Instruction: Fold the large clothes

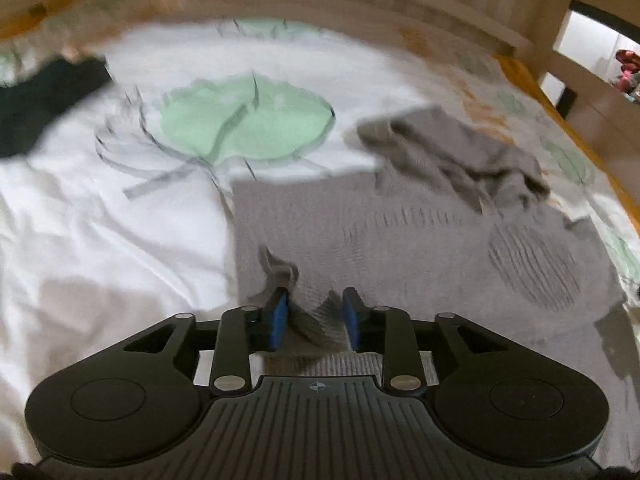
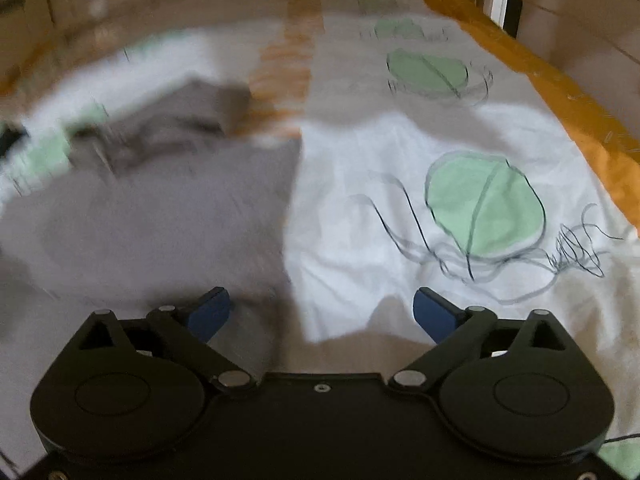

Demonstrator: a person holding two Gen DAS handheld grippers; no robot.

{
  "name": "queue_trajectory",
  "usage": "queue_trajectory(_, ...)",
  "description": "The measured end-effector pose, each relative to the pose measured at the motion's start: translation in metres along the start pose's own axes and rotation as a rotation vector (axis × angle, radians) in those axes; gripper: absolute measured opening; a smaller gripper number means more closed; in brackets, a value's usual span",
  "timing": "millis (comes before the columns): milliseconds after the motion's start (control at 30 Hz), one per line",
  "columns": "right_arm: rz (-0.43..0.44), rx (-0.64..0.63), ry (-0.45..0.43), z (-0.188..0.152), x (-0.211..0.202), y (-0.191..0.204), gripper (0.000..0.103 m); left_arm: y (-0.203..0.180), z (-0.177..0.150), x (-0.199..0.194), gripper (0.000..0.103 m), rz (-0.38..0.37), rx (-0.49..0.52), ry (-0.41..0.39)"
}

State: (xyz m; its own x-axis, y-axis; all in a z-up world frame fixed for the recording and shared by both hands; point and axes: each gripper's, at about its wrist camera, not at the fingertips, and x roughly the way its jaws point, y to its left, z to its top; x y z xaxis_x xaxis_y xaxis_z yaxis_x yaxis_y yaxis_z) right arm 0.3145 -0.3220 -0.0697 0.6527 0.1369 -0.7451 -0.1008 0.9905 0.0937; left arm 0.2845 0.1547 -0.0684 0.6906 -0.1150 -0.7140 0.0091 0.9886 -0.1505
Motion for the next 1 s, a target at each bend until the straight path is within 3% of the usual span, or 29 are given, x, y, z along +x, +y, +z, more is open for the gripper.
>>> queue_trajectory(100,0.08,0.054,-0.088,0.006,-0.01,0.0,0.099,-0.011,0.005,-0.011,0.052,0.027,0.054,-0.08)
queue_trajectory(200,0.084,0.034,-0.103,0.008,0.0,0.008,0.099,-0.019,0.008,0.0,0.054,0.023,0.094,-0.06)
queue_trajectory(267,0.061,0.003,-0.086,0.007,0.013,0.015,0.098,-0.019,0.005,0.011,0.054,0.048,0.105,-0.032)
queue_trajectory(333,0.048,-0.018,-0.048,0.004,0.031,0.017,0.085,-0.013,-0.002,0.026,0.055,0.102,0.103,0.028)
queue_trajectory(367,0.026,-0.023,-0.021,0.001,0.039,0.017,0.082,-0.007,-0.006,0.031,0.062,0.111,0.084,0.052)
queue_trajectory(500,0.011,0.026,0.035,-0.002,0.051,0.01,0.081,0.01,0.002,0.02,0.061,0.073,-0.029,0.081)
queue_trajectory(600,0.0,-0.005,-0.021,0.01,0.03,0.016,0.079,0.002,0.021,-0.001,0.061,0.051,0.02,-0.004)
queue_trajectory(700,0.05,-0.006,-0.113,0.026,0.012,0.019,0.079,-0.012,0.046,-0.005,0.062,0.029,0.108,-0.063)
queue_trajectory(900,0.101,-0.086,-0.15,0.072,0.034,0.04,0.079,-0.048,0.086,0.039,0.062,0.005,0.262,-0.12)
queue_trajectory(1000,0.099,-0.167,-0.161,0.084,0.059,0.054,0.073,-0.064,0.099,0.067,0.062,-0.007,0.303,-0.129)
